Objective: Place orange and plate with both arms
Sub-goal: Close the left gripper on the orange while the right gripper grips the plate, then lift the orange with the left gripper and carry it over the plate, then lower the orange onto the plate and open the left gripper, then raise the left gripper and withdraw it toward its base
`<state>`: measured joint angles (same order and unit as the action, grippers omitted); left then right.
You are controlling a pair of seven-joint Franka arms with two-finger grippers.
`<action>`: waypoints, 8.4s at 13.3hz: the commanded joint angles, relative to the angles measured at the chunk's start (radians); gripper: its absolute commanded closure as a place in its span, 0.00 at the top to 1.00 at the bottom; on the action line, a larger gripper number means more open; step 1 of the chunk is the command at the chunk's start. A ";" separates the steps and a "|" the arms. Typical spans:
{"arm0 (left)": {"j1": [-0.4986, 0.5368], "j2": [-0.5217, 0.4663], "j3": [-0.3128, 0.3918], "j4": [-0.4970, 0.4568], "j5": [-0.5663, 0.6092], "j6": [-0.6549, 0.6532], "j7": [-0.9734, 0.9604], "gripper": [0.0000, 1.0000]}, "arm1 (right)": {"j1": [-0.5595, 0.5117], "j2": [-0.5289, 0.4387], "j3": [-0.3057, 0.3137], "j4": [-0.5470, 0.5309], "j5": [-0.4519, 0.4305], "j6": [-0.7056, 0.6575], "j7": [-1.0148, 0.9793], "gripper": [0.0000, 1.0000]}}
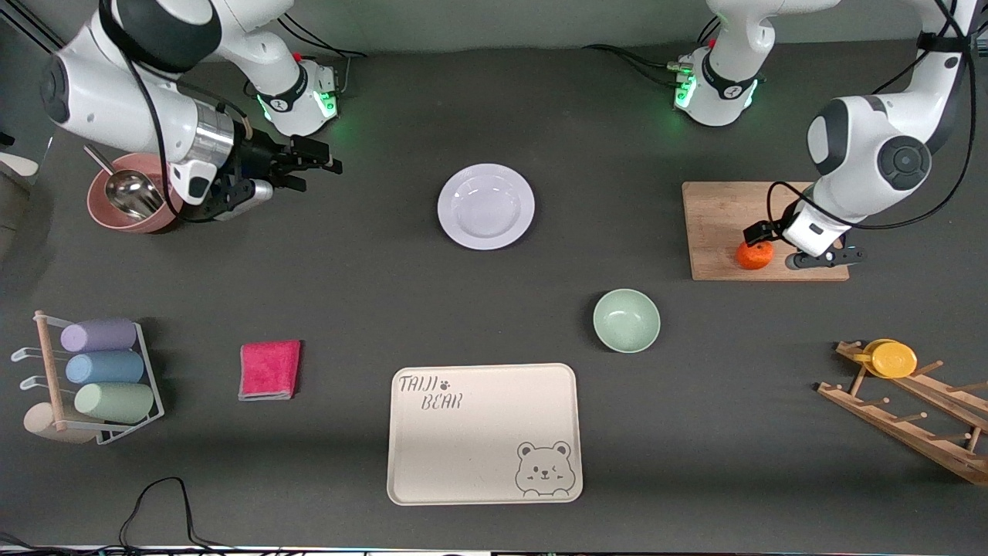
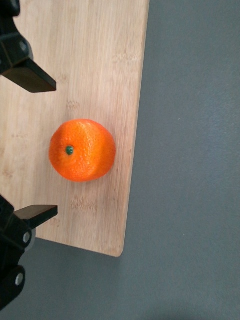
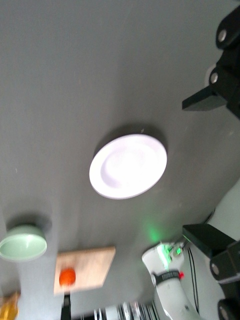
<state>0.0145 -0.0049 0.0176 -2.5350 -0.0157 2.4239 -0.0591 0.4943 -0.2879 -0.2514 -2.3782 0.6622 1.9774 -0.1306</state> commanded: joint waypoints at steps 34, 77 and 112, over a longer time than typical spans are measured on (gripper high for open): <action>0.012 -0.122 0.004 0.496 0.017 -0.742 0.030 0.00 | 0.010 0.613 0.121 -0.334 1.287 0.026 -1.362 0.49; -0.527 0.559 -0.568 0.648 0.250 -0.082 -1.386 0.00 | -0.063 0.625 0.116 -0.365 1.257 -0.043 -1.357 0.36; 0.415 0.083 -0.555 0.838 0.043 -0.839 -0.135 1.00 | 0.141 0.720 0.121 -0.294 1.471 -0.040 -1.416 0.36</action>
<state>0.3765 0.0877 -0.5278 -1.7323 0.0457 1.6316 -0.2635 0.6022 0.4023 -0.1304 -2.6935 2.0768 1.9391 -1.5169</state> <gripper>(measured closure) 0.000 0.639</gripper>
